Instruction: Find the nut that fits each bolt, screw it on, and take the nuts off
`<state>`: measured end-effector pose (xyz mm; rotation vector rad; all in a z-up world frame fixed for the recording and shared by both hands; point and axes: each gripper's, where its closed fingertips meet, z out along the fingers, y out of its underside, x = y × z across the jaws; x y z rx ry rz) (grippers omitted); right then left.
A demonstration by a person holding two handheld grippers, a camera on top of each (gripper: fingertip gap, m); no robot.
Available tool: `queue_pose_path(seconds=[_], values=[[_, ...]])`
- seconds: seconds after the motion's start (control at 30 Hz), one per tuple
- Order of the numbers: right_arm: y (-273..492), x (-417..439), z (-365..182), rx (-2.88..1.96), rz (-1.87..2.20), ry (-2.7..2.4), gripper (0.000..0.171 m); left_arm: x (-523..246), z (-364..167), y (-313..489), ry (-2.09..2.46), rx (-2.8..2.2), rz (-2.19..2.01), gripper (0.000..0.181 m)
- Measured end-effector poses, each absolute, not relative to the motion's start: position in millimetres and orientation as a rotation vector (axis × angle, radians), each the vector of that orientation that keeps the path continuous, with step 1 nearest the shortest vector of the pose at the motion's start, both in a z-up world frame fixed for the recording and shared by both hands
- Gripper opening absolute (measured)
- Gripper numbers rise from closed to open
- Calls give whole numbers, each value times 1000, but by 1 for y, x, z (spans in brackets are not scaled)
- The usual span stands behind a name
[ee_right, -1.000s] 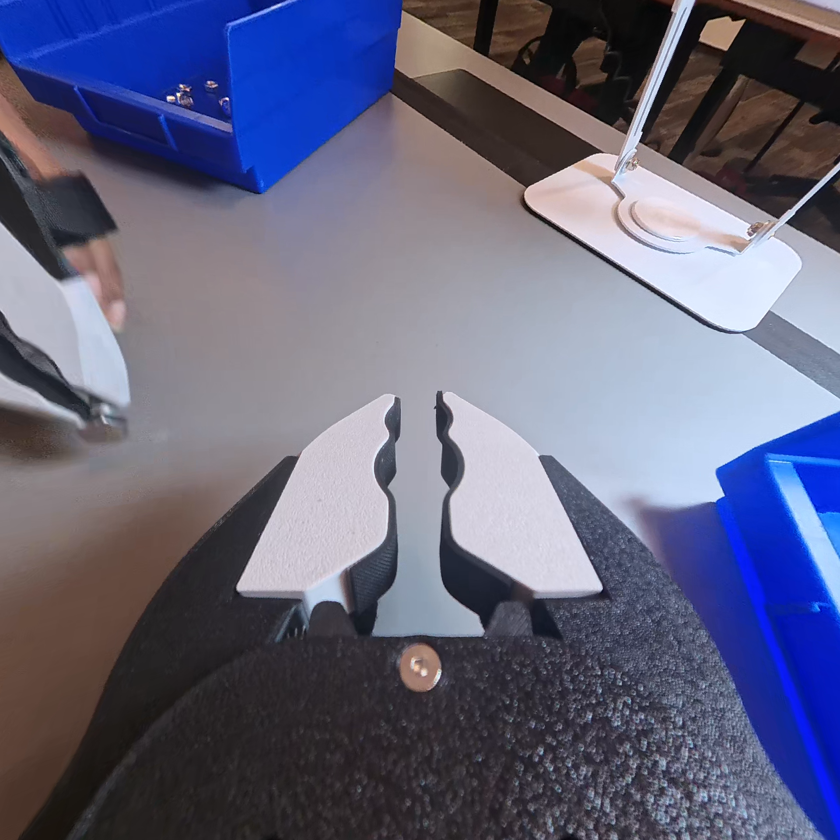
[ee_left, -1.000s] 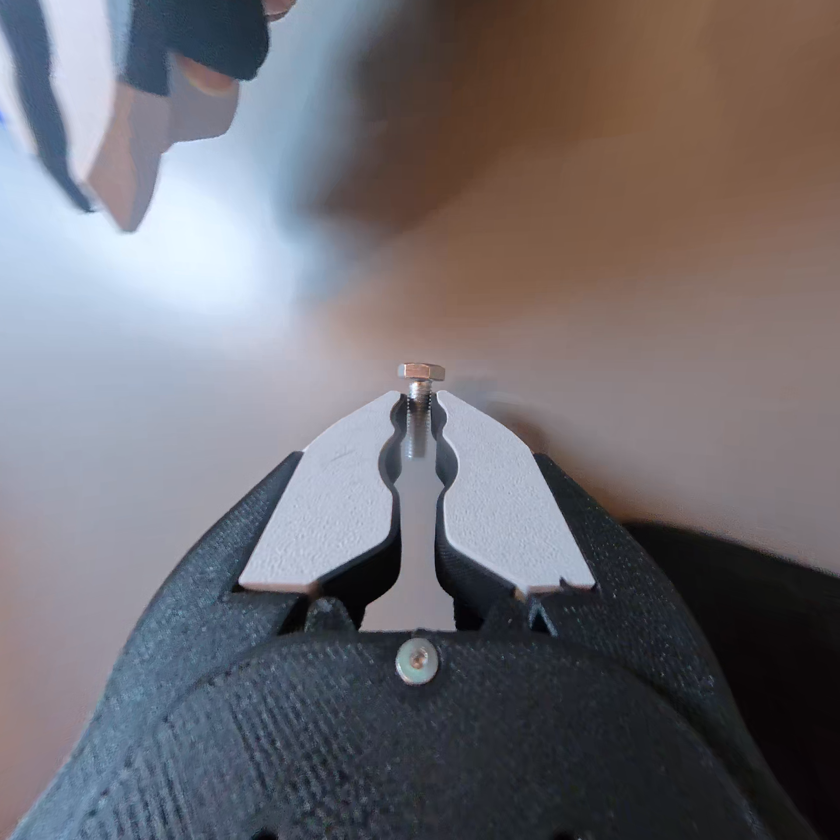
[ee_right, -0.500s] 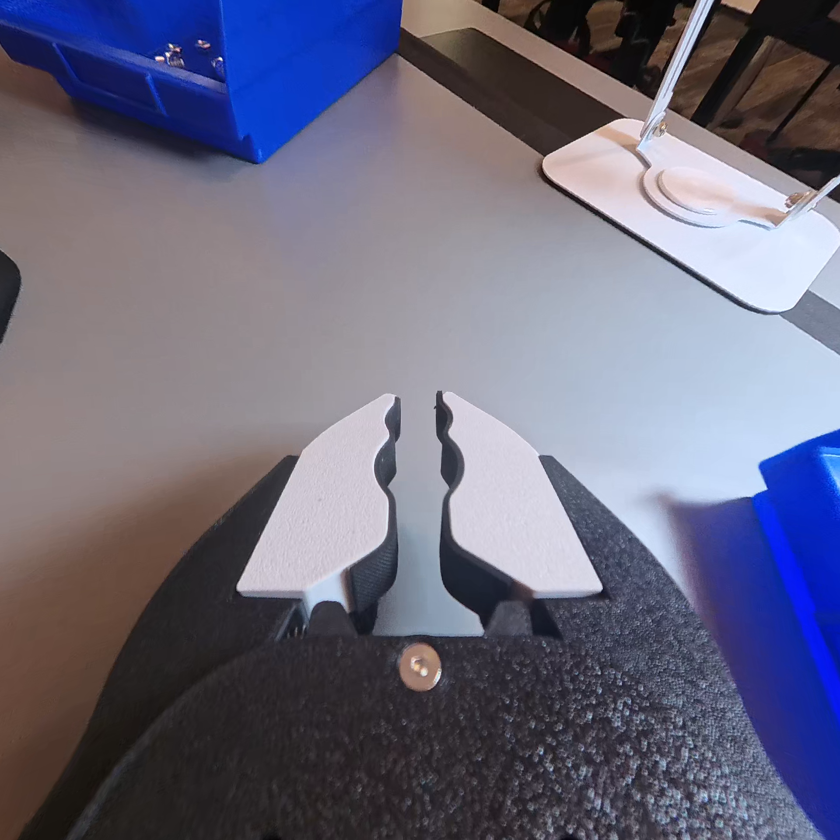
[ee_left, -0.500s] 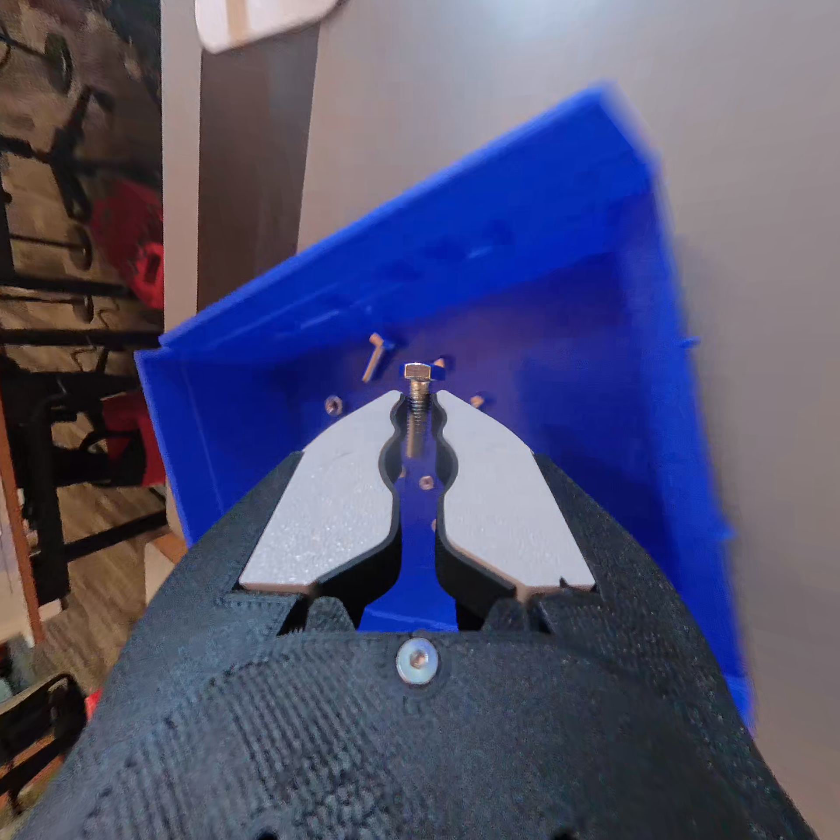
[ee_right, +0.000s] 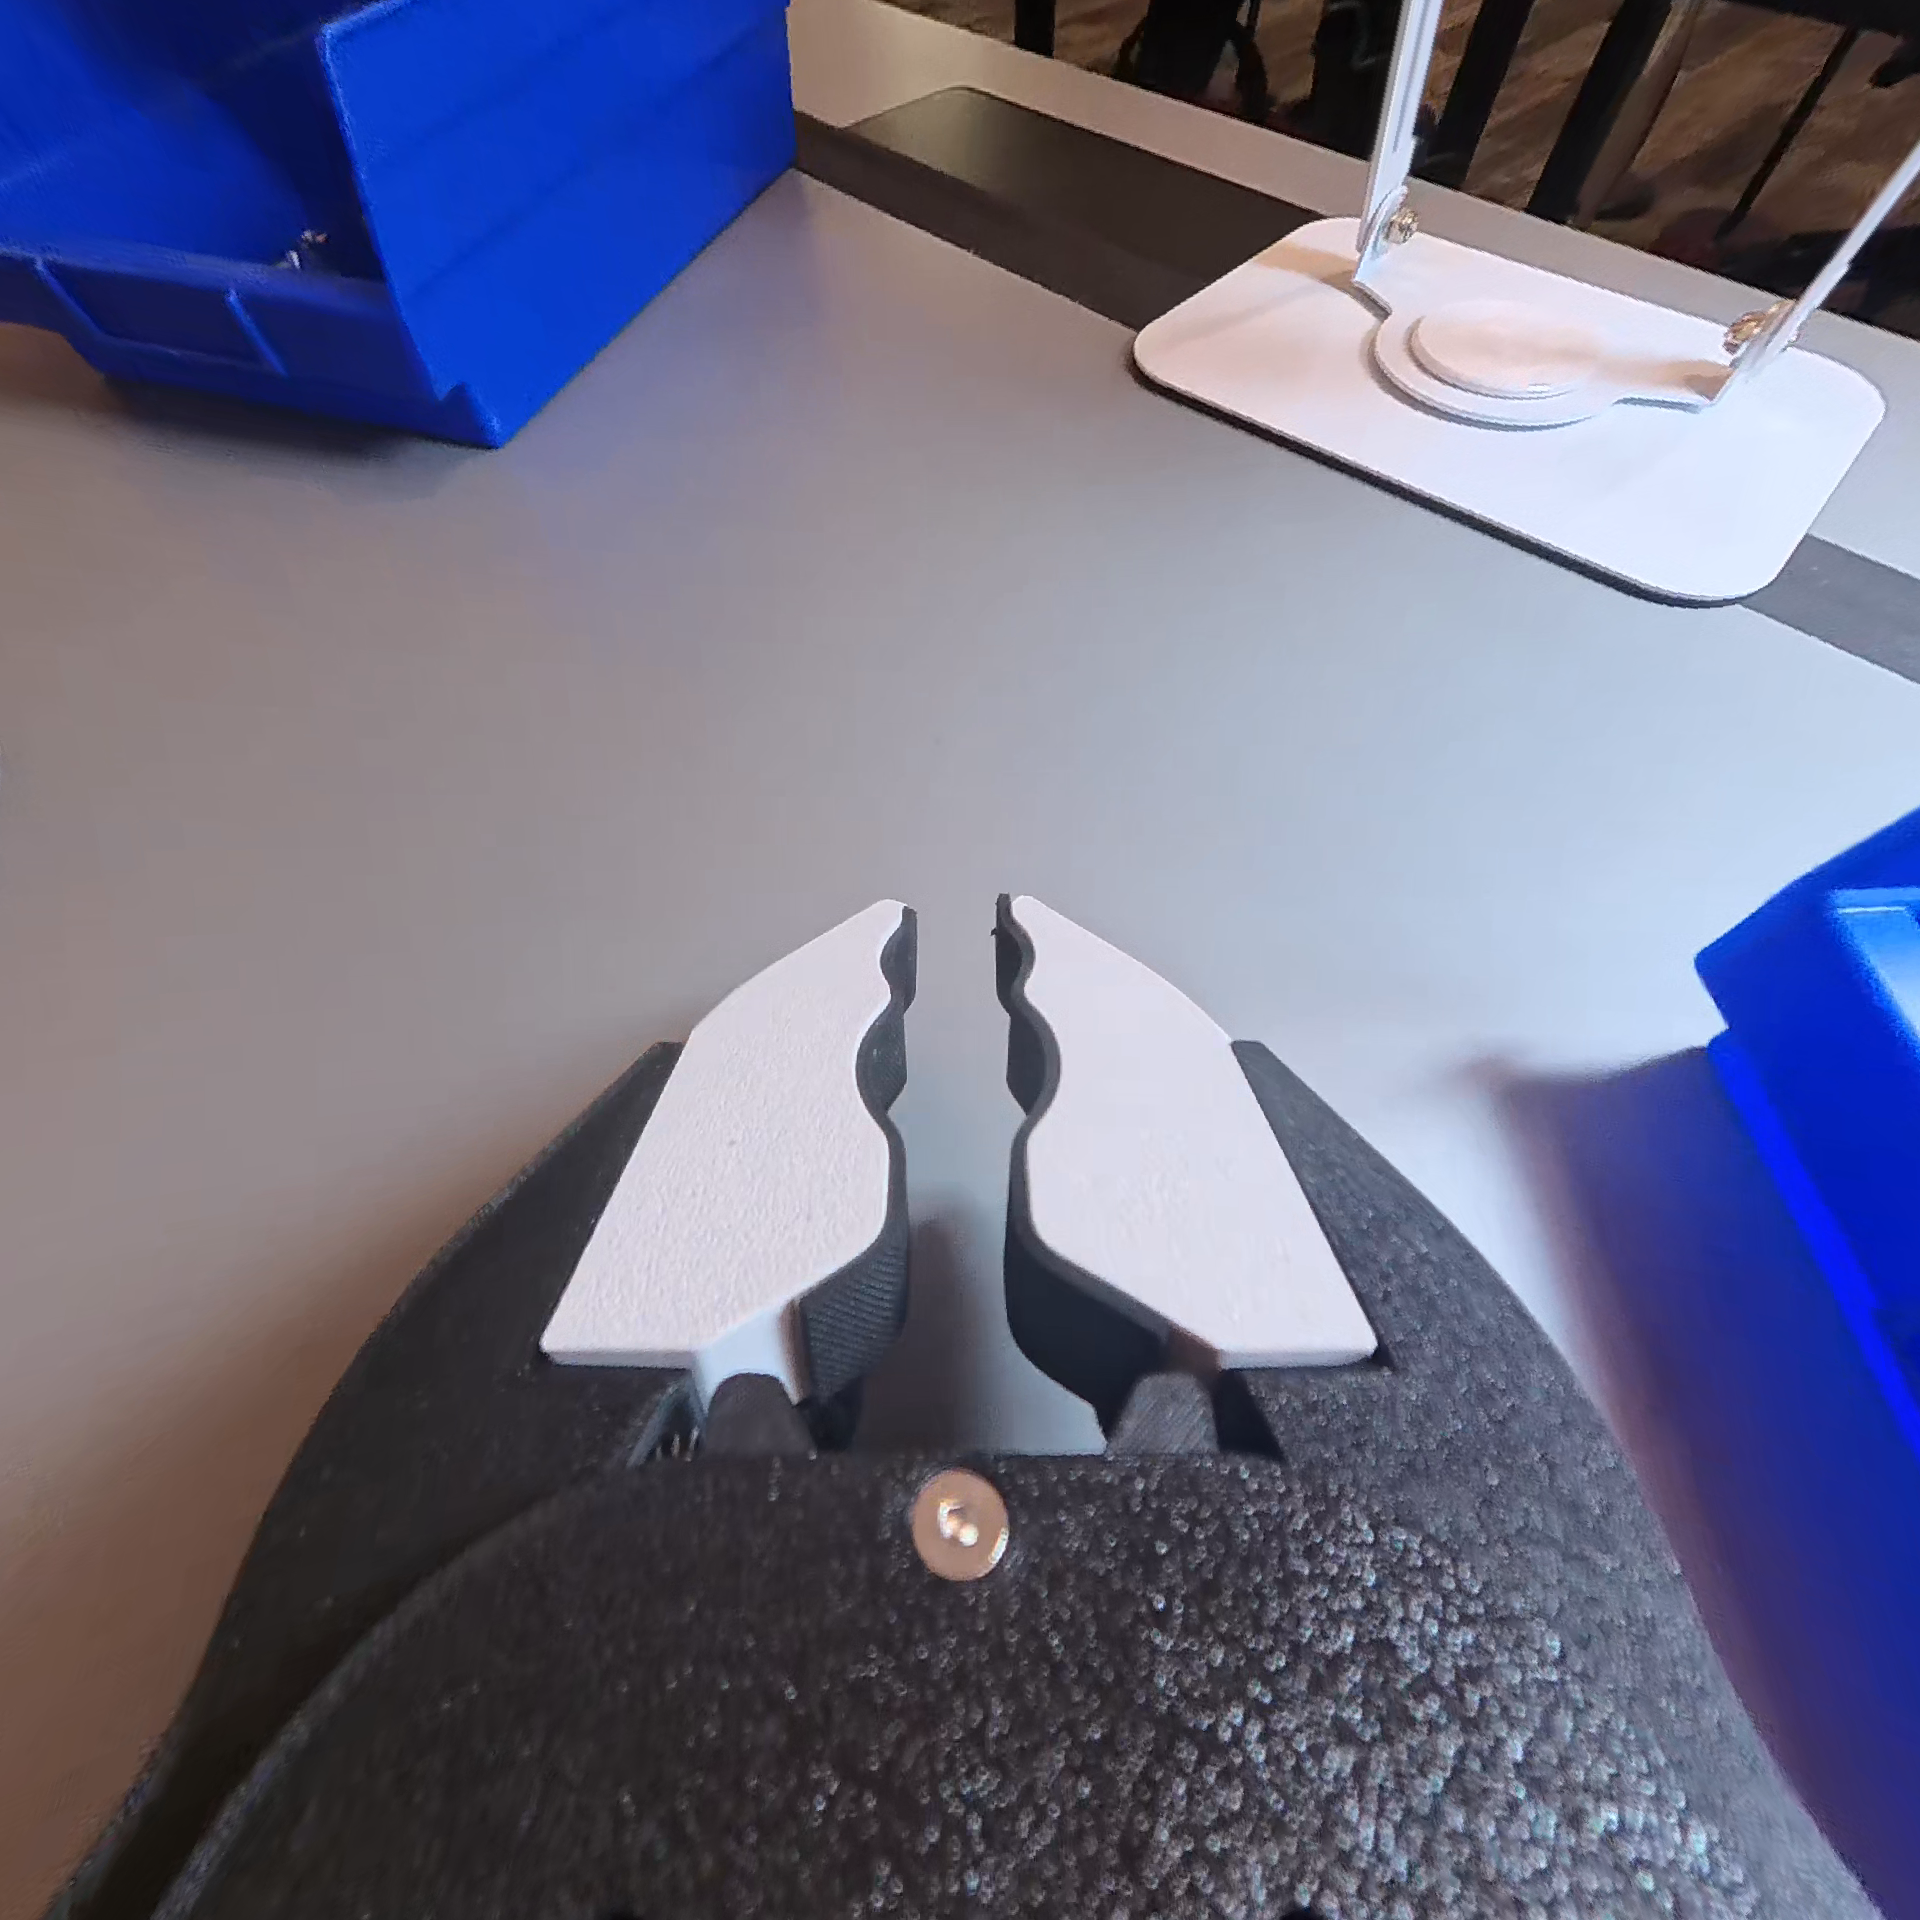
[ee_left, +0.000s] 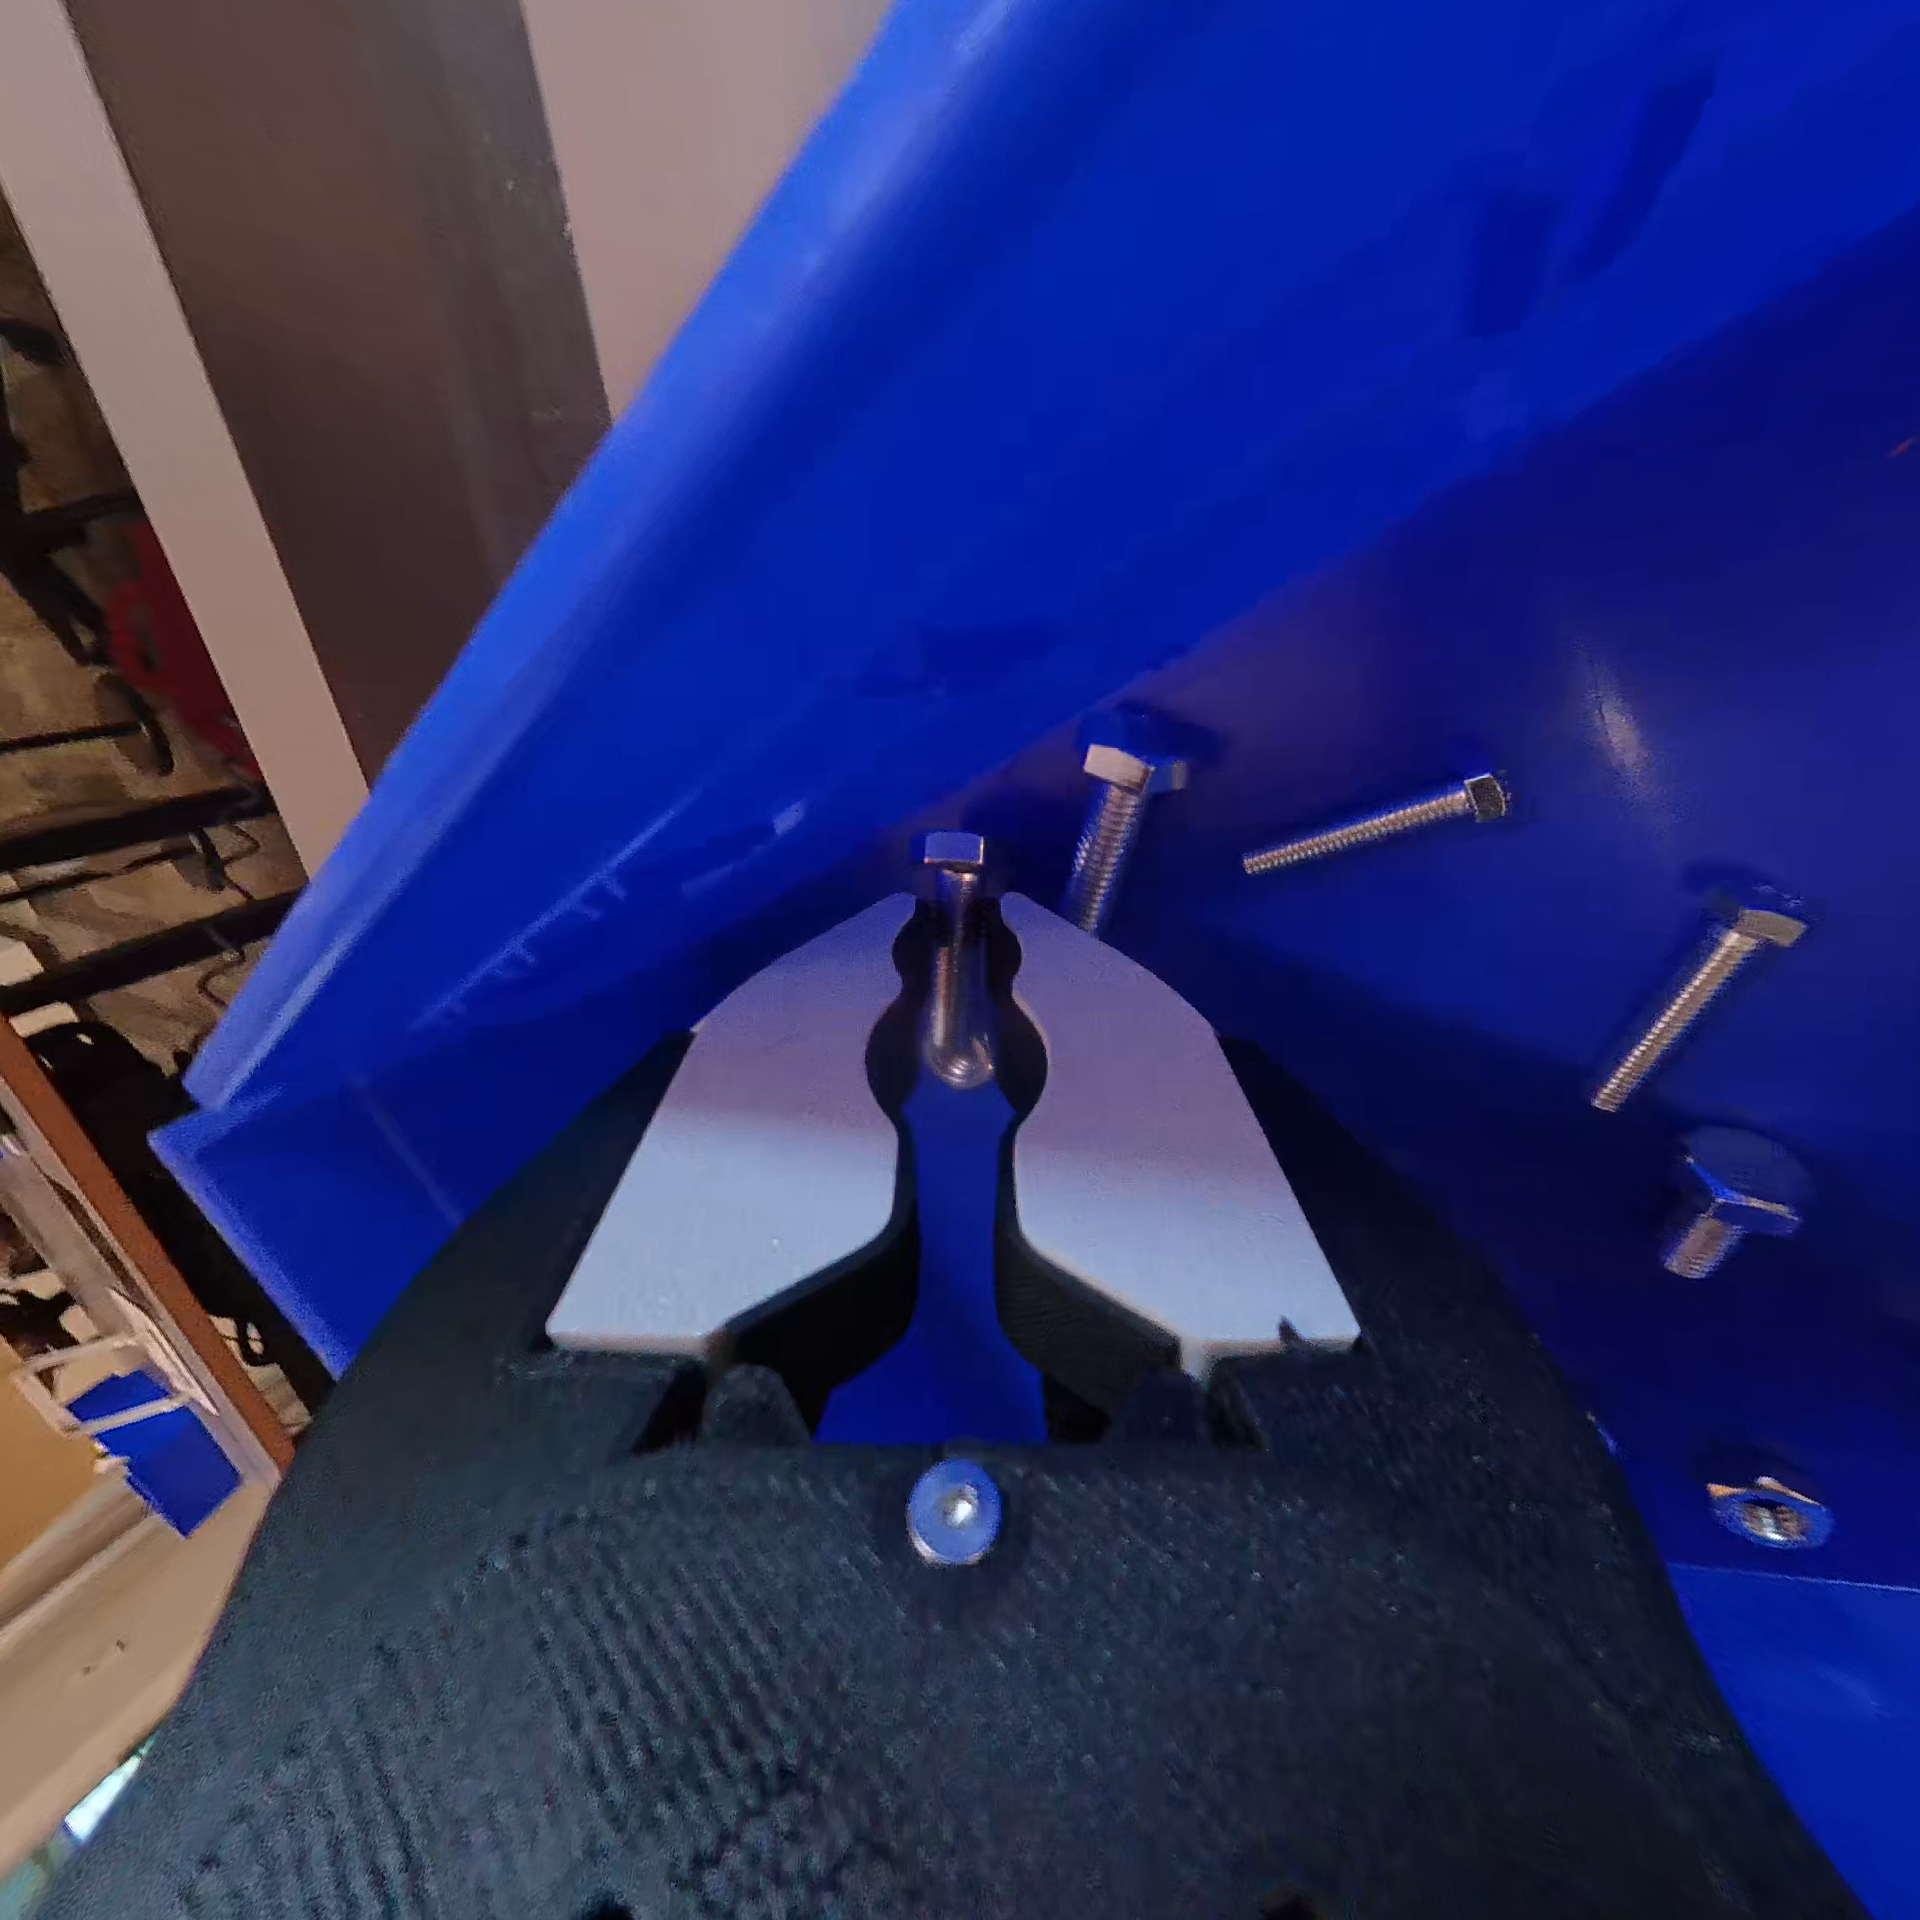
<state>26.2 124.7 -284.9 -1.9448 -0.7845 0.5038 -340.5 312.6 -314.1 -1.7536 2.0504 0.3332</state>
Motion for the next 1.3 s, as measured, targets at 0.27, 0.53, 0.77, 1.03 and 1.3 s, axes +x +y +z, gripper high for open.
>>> queue_pose_path(seconds=[0.27, 0.53, 0.77, 1.03, 1.3], values=[[125, 28, -289, -1967, 505, -765, 14, -340, -313, 324, 2071, -1664, 429, 26], [120, 23, -277, -1923, 547, -760, 14, -322, -214, 297, 1404, -1750, 80, 0], [101, 5, -265, -1879, 608, -794, 14, -300, -158, 189, 727, -1662, -147, 0], [98, 6, -251, -1860, 538, -726, 11, -321, -230, 100, 250, -1897, -31, 0], [99, 43, -249, -1913, 417, -569, 3, -316, -260, 69, 54, -1944, -201, 0]])
